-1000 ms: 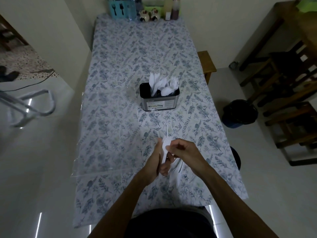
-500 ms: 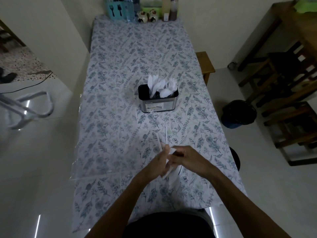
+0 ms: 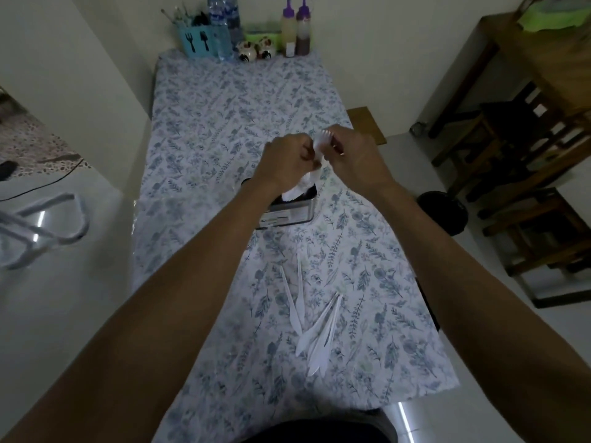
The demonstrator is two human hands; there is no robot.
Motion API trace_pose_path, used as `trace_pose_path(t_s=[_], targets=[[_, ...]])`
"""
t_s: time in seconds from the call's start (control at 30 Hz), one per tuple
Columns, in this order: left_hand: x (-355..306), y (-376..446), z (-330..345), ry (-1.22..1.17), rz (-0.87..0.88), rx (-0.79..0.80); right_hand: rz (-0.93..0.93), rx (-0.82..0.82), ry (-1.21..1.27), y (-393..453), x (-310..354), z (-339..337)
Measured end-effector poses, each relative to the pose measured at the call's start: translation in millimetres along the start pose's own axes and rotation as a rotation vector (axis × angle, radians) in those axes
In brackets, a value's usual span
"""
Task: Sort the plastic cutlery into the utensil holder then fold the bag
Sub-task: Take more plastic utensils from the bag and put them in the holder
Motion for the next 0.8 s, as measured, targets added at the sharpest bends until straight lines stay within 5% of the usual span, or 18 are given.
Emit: trace_pose_path(t_s=[0.4, 0.6, 0.8], targets=[[46, 15, 32, 0.257, -0.087, 0.008, 0.111, 0.13, 0.049, -8, -29, 53], [42, -2, 25, 0.266, -0.084, 0.11, 0.342, 0.279, 0.009, -20, -33, 55], [45, -98, 31, 0.172, 0.043, -0.215, 0.249, 0.037, -0.059, -132, -46, 65]])
Point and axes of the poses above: each hand's wrist, its own y-axis towards the middle knuckle, its own z-axis out of the palm, x = y × z, the point moved 2 cm from there along y, towards the middle knuckle, and after that the axes turned 4 degrees about -y, right-handed, at the moved point
